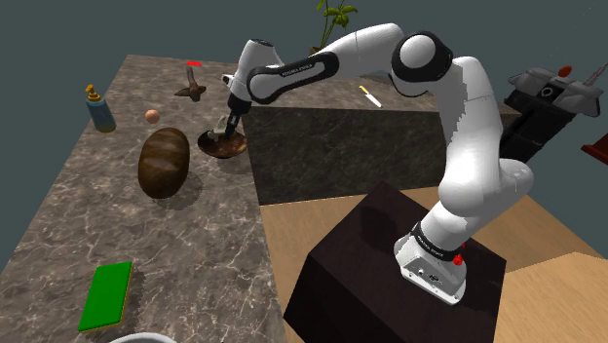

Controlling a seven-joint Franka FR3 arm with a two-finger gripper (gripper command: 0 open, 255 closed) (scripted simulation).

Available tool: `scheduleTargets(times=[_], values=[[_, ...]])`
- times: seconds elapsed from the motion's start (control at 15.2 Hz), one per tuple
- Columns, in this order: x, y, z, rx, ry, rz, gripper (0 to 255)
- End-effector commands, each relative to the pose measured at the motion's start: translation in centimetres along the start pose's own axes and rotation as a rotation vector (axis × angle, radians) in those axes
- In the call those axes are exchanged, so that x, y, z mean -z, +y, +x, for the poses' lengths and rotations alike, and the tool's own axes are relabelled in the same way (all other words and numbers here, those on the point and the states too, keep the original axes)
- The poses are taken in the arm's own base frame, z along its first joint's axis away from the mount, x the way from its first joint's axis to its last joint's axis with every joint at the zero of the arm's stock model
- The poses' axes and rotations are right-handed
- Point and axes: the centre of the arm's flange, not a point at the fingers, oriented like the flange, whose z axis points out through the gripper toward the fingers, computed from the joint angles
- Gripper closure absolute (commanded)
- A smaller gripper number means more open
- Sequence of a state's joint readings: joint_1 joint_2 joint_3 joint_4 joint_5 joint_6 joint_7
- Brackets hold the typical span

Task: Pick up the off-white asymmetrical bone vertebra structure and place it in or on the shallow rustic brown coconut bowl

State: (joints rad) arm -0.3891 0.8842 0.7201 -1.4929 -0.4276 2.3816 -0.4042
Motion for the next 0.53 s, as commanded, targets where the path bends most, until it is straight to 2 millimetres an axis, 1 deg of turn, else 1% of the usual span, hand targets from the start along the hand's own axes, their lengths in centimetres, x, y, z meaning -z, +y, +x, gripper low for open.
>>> scheduleTargets(times=[0.0,0.07,0.46], values=[[-0.1,2.8,-0.1,0.001,-0.001,0.000,255],[0.0,3.7,-0.1,0.001,-0.001,0.000,255],[-3.1,3.9,-1.0,0.001,-0.001,0.000,255]])
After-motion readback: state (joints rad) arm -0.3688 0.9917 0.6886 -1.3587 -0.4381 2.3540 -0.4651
